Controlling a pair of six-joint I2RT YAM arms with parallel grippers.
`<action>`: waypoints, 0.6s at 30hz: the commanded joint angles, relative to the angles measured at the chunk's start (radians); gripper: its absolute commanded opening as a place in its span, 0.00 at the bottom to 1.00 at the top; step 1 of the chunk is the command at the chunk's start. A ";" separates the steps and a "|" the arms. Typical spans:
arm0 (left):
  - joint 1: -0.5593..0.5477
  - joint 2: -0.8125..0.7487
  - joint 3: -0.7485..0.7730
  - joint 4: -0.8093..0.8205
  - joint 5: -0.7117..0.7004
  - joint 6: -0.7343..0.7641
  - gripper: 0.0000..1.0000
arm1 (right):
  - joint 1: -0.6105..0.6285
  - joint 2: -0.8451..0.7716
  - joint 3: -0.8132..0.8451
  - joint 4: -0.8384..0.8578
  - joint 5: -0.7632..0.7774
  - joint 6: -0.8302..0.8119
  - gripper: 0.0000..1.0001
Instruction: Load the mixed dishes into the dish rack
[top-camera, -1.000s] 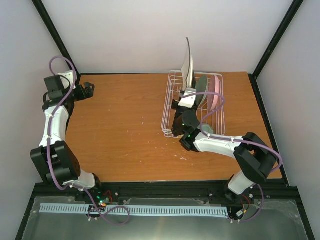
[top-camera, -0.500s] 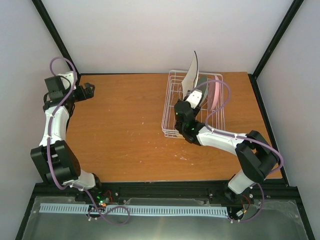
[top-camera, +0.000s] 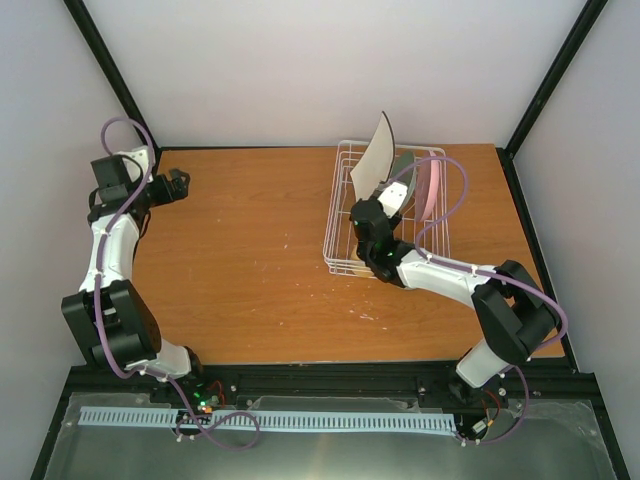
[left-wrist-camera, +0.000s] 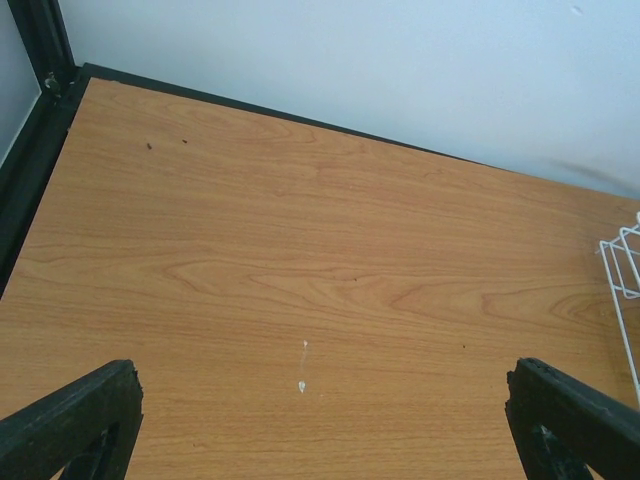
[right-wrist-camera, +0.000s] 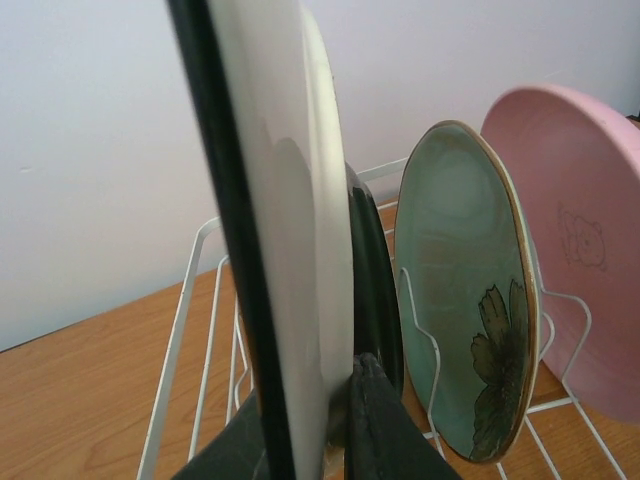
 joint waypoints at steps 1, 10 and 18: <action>0.010 -0.004 -0.008 0.043 -0.006 -0.010 1.00 | 0.000 -0.037 0.050 0.132 0.043 0.041 0.03; 0.019 0.011 -0.007 0.066 -0.006 -0.012 1.00 | 0.022 0.069 0.131 0.193 0.070 -0.040 0.03; 0.036 0.039 0.004 0.075 0.000 -0.007 1.00 | 0.026 0.182 0.246 0.206 0.078 -0.097 0.03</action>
